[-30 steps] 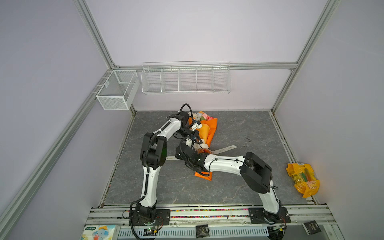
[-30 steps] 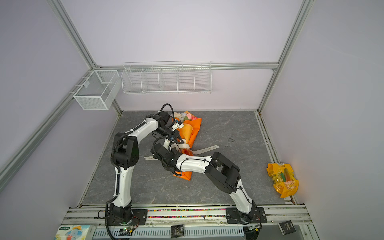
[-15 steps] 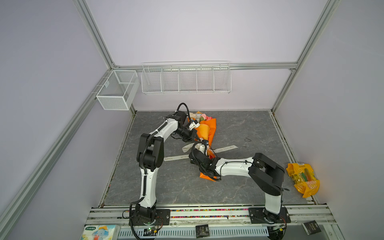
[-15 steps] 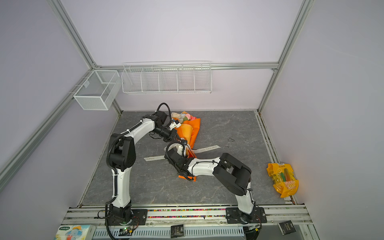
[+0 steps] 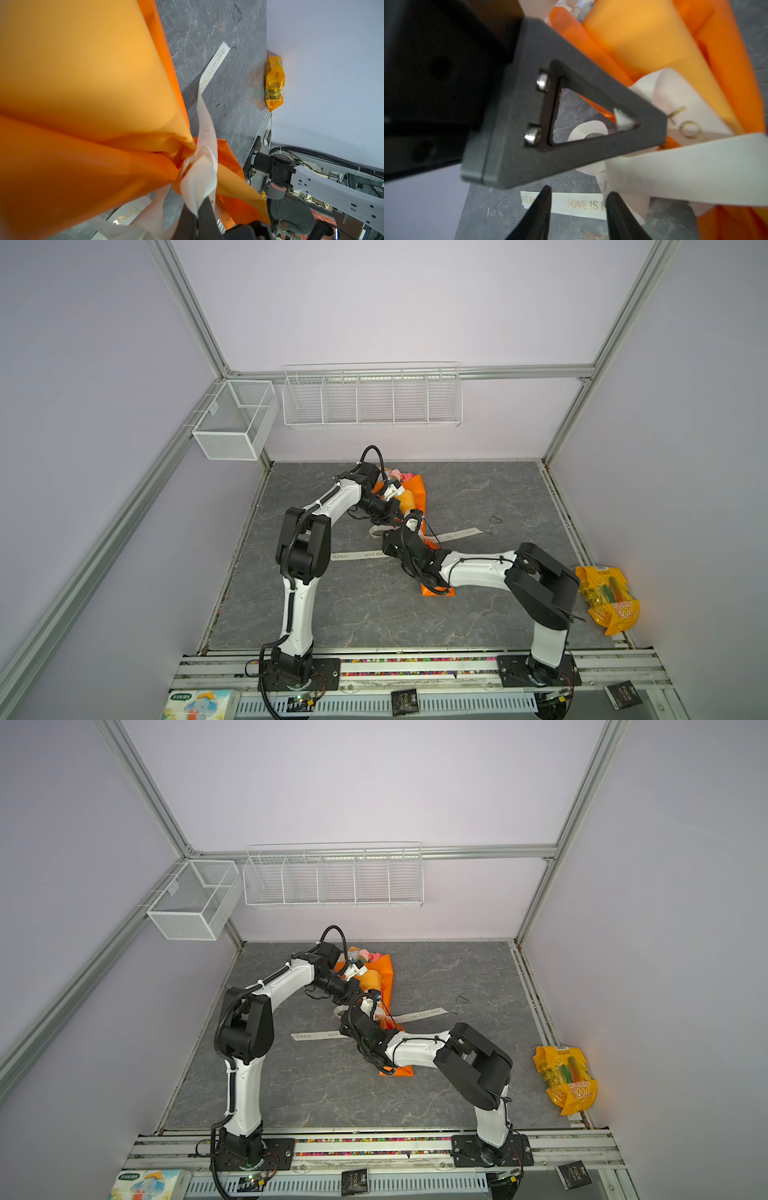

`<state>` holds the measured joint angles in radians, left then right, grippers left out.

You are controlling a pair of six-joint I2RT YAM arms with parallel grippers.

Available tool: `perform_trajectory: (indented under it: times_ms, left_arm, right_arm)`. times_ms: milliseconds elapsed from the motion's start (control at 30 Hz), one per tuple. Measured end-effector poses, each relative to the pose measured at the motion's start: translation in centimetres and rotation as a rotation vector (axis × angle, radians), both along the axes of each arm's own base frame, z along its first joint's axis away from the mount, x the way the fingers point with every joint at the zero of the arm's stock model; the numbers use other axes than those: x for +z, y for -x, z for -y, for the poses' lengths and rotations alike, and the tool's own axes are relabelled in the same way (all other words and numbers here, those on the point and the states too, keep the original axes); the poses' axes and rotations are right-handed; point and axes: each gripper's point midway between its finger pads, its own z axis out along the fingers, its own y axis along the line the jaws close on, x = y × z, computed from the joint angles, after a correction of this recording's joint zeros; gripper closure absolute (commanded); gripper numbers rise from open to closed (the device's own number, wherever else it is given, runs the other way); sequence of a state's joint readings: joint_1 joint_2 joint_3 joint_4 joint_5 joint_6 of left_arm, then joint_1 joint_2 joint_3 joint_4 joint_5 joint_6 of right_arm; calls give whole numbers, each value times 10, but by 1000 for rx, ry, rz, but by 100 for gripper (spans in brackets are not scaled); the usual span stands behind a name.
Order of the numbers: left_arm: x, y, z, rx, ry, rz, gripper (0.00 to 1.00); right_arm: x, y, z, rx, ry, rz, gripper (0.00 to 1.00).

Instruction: Tie the bouquet of fake flowers

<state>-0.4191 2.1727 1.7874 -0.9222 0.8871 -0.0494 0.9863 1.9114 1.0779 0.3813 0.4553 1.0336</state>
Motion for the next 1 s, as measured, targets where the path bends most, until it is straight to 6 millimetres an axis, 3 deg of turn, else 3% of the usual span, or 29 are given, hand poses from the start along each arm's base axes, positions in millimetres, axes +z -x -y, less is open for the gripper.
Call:
perform_trajectory:
  times_ms: [300,467,633,733,1000]
  left_arm:
    - [3,1,-1,-3,-4,-7,100]
    - [2,5,-2,-11,-10,-16,100]
    - [4,6,-2,-22,-11,-13,100]
    - [4,6,-3,-22,-12,-16,100]
    - [5,5,-2,-27,-10,-17,100]
  right_arm:
    - [-12,0,-10,-23,-138,-56,55]
    - [-20,20,10,-36,-124,-98,51]
    - [20,31,17,-40,-155,-61,49]
    - [34,28,15,-38,-191,-44,49]
    - [0,21,-10,-2,-200,-117,52]
